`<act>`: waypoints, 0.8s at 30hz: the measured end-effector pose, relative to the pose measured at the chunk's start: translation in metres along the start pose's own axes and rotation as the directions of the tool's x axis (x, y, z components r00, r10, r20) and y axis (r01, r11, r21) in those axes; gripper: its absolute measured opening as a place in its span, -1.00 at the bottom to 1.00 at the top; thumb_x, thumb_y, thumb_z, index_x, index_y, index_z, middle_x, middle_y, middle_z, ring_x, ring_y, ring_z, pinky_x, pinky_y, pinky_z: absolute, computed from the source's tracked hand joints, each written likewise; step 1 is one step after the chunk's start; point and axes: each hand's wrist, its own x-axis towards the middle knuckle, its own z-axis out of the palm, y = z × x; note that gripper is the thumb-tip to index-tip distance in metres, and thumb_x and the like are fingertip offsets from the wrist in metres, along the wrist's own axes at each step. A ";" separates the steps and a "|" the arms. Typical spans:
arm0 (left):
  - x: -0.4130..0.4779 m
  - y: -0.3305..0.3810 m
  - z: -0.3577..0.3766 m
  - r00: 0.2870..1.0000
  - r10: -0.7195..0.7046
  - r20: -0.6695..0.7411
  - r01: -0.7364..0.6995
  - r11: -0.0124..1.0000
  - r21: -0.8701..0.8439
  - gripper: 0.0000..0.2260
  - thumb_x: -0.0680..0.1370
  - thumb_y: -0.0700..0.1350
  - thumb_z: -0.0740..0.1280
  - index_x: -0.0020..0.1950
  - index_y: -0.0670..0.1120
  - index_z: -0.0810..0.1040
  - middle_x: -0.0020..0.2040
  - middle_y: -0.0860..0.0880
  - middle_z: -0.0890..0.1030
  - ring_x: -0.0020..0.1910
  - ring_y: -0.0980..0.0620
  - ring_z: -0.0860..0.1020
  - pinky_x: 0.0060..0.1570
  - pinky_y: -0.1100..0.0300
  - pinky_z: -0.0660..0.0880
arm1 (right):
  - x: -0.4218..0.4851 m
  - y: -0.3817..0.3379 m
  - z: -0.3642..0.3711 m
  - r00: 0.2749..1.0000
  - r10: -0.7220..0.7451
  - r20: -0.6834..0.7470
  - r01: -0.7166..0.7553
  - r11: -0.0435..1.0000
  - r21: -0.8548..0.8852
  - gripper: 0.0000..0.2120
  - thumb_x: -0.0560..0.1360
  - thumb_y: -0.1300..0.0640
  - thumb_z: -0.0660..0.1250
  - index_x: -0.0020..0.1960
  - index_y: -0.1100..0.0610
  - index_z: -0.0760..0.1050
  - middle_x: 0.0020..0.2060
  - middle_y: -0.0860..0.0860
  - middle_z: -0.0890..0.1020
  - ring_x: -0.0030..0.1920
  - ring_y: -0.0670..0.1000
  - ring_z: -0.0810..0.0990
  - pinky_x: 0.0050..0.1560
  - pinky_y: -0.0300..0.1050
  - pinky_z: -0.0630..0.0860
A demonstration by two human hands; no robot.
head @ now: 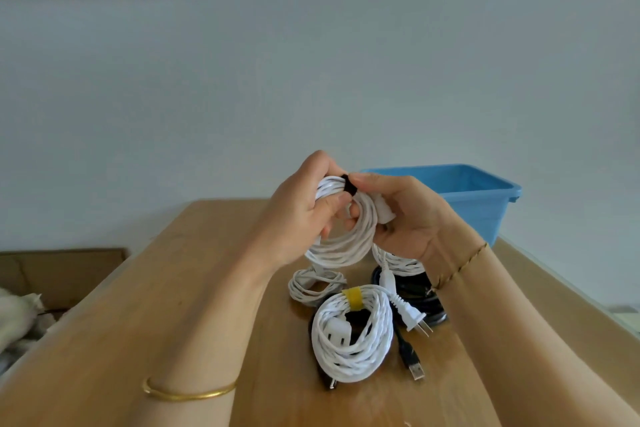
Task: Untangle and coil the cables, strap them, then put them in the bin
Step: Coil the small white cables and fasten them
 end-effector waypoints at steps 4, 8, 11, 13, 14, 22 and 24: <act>0.001 0.004 0.011 1.000 0.018 -0.013 -0.017 0.998 0.065 -0.89 0.59 -0.18 0.29 -0.07 -0.11 0.36 -0.43 0.08 0.48 -0.45 0.06 0.39 -0.39 0.12 0.38 | -0.011 -0.002 0.004 0.979 0.036 -0.201 -0.021 0.997 0.077 -0.81 0.44 0.25 0.26 -0.31 0.25 0.56 -0.51 0.05 0.49 -0.55 -0.07 0.44 -0.45 -0.25 0.42; 0.003 0.012 0.016 1.000 0.007 -0.004 -0.007 1.000 -0.012 -0.92 0.59 -0.20 0.29 -0.05 -0.12 0.39 -0.33 -0.05 0.53 -0.43 0.05 0.45 -0.38 0.13 0.42 | -0.020 -0.007 0.009 0.929 -0.045 -0.369 0.047 0.999 -0.004 -0.89 0.50 0.24 0.30 -0.15 0.29 0.49 -0.51 0.07 0.47 -0.57 -0.06 0.41 -0.51 -0.22 0.40; 0.005 0.017 0.017 0.997 -0.077 -0.030 0.070 0.979 -0.191 -0.92 0.58 -0.24 0.30 -0.06 -0.12 0.42 -0.34 -0.04 0.57 -0.47 0.12 0.48 -0.40 0.29 0.41 | -0.031 -0.016 0.006 0.927 -0.078 -0.367 0.041 0.993 -0.107 -0.79 0.51 0.10 0.34 -0.05 0.25 0.45 -0.39 0.10 0.50 -0.46 0.00 0.48 -0.33 -0.11 0.52; 0.006 0.017 0.020 0.986 -0.165 -0.031 0.148 0.943 -0.298 -0.92 0.58 -0.25 0.29 -0.06 -0.13 0.41 -0.37 0.00 0.59 -0.48 0.09 0.48 -0.41 0.28 0.42 | -0.039 -0.023 0.001 0.911 -0.074 -0.406 0.026 0.992 -0.124 -0.72 0.53 -0.02 0.31 -0.08 0.22 0.46 -0.27 0.10 0.50 -0.34 0.04 0.54 -0.18 -0.06 0.56; 0.007 0.015 0.021 0.978 -0.206 -0.017 0.188 0.921 -0.342 -0.93 0.58 -0.26 0.28 -0.05 -0.14 0.41 -0.37 0.00 0.59 -0.48 0.07 0.48 -0.41 0.25 0.43 | -0.041 -0.026 -0.004 0.899 -0.080 -0.430 0.015 0.988 -0.152 -0.71 0.53 -0.05 0.30 -0.06 0.21 0.47 -0.21 0.10 0.51 -0.27 0.06 0.56 -0.09 -0.03 0.57; 0.047 0.026 0.038 0.904 -0.407 0.129 0.417 0.776 -0.474 -0.95 0.60 -0.29 0.25 0.04 -0.21 0.42 -0.31 -0.11 0.58 -0.48 0.07 0.53 -0.44 0.23 0.52 | -0.045 -0.039 -0.044 0.928 -0.150 -0.340 -0.108 0.767 -0.632 -0.75 0.51 0.19 0.36 0.09 0.34 0.51 -0.10 0.23 0.65 -0.14 0.09 0.68 -0.11 0.00 0.65; 0.060 0.026 0.044 0.885 -0.447 0.131 0.455 0.768 -0.451 -0.93 0.60 -0.27 0.24 0.08 -0.23 0.42 -0.22 -0.15 0.58 -0.45 0.08 0.57 -0.42 0.24 0.55 | -0.037 -0.046 -0.056 0.926 -0.160 -0.342 -0.102 0.767 -0.634 -0.72 0.51 0.20 0.36 0.07 0.42 0.50 -0.08 0.31 0.65 -0.13 0.14 0.69 -0.12 -0.01 0.65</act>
